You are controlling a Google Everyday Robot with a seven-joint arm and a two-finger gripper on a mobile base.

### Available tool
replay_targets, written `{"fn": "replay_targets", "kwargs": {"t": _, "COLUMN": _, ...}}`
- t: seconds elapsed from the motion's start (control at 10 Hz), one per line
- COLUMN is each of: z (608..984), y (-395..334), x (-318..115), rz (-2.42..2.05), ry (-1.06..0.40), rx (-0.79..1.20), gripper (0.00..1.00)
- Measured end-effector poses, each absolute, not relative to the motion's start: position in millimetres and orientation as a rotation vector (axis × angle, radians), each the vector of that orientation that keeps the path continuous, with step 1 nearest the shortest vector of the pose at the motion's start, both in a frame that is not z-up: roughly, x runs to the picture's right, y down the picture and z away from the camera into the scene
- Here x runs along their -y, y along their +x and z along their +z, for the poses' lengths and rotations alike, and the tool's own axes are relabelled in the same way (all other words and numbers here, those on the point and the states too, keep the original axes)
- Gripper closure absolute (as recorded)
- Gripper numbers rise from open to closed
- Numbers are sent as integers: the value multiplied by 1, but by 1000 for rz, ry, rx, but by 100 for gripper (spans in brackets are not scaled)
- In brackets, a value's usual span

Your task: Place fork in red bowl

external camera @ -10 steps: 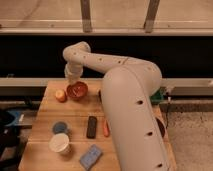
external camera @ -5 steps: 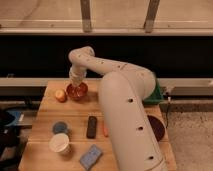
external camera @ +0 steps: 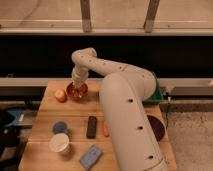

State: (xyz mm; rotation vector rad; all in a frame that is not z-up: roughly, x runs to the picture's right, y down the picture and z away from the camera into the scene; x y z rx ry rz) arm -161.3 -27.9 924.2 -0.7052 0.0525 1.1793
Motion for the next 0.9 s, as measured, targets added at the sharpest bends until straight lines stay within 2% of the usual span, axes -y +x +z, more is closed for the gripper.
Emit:
{"fn": "replay_targets", "kwargs": {"t": 0.2, "z": 920, "y": -156, "x": 28, "rz": 1187, "ry": -697, "rx": -50, "gripper": 20}}
{"fn": "replay_targets", "kwargs": {"t": 0.9, "z": 852, "y": -83, "x": 56, "rz": 1318, "ry": -513, "rx": 30, "gripper": 20}}
